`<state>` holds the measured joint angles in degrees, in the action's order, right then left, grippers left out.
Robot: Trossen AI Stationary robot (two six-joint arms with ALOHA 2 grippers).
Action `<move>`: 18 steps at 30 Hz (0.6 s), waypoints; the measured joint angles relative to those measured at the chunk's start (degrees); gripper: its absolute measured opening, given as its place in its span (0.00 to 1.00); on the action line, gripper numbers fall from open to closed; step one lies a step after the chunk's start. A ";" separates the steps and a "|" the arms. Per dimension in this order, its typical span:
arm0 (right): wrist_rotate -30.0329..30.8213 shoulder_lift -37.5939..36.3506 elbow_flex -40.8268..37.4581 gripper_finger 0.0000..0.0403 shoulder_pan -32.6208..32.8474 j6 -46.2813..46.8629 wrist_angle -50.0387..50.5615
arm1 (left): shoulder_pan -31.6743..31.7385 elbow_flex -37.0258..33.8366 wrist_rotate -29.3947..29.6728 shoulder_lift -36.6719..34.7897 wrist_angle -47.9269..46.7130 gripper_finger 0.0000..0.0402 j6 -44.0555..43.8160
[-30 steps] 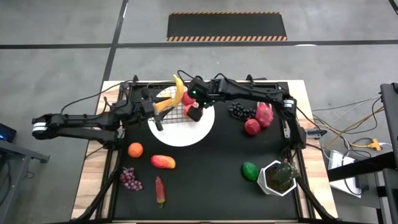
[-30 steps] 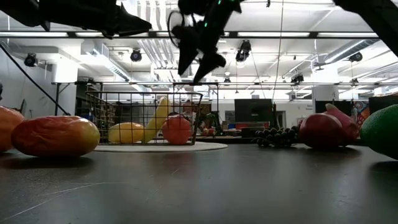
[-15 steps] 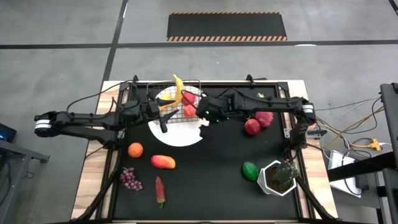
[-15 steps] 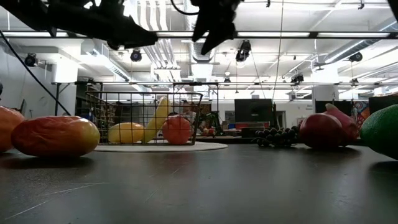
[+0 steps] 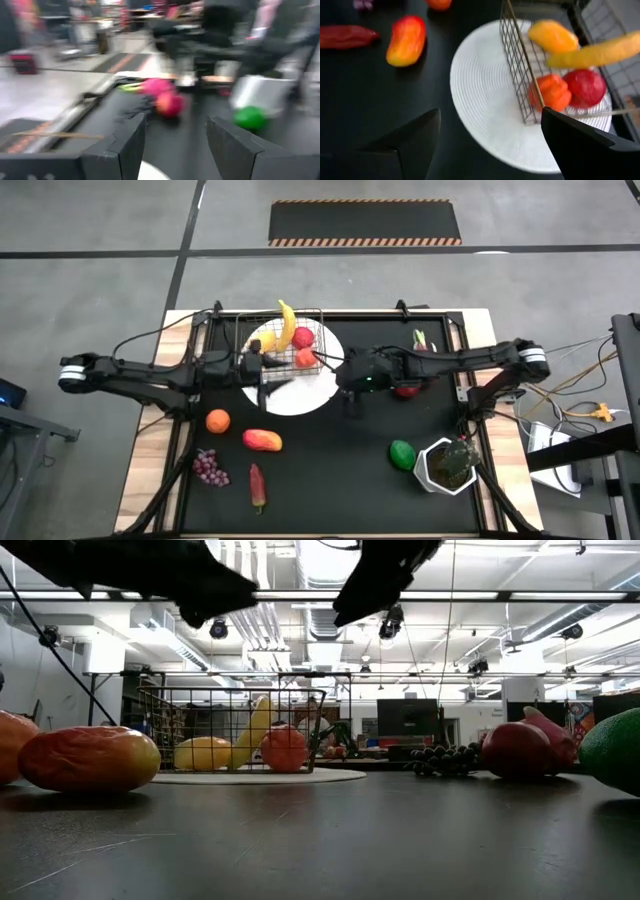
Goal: Build produce basket
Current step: Put the orange mango into the wire basket
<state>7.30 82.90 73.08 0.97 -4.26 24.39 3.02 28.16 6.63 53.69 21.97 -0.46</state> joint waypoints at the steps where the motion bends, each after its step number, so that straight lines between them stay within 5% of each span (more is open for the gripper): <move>1: 0.00 -0.88 -1.71 0.81 -0.03 -0.61 -2.37 | -1.33 0.00 -1.46 -0.18 -0.31 0.47 -0.81; 5: -0.02 -4.37 -7.48 0.81 -0.09 -2.24 -9.28 | -7.61 1.73 -2.58 -0.28 -7.48 0.47 -5.67; 9: -0.24 -7.51 -12.52 0.81 -0.09 -2.70 -14.39 | -13.72 6.30 2.38 1.17 -21.25 0.47 -12.88; 18: -0.28 -11.32 -20.30 0.81 -0.09 -4.62 -23.48 | -21.89 20.85 2.70 12.38 -52.25 0.48 -27.59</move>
<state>7.02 71.58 52.79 0.89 -8.88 0.91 -18.87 49.01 9.33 66.07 -30.28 -28.04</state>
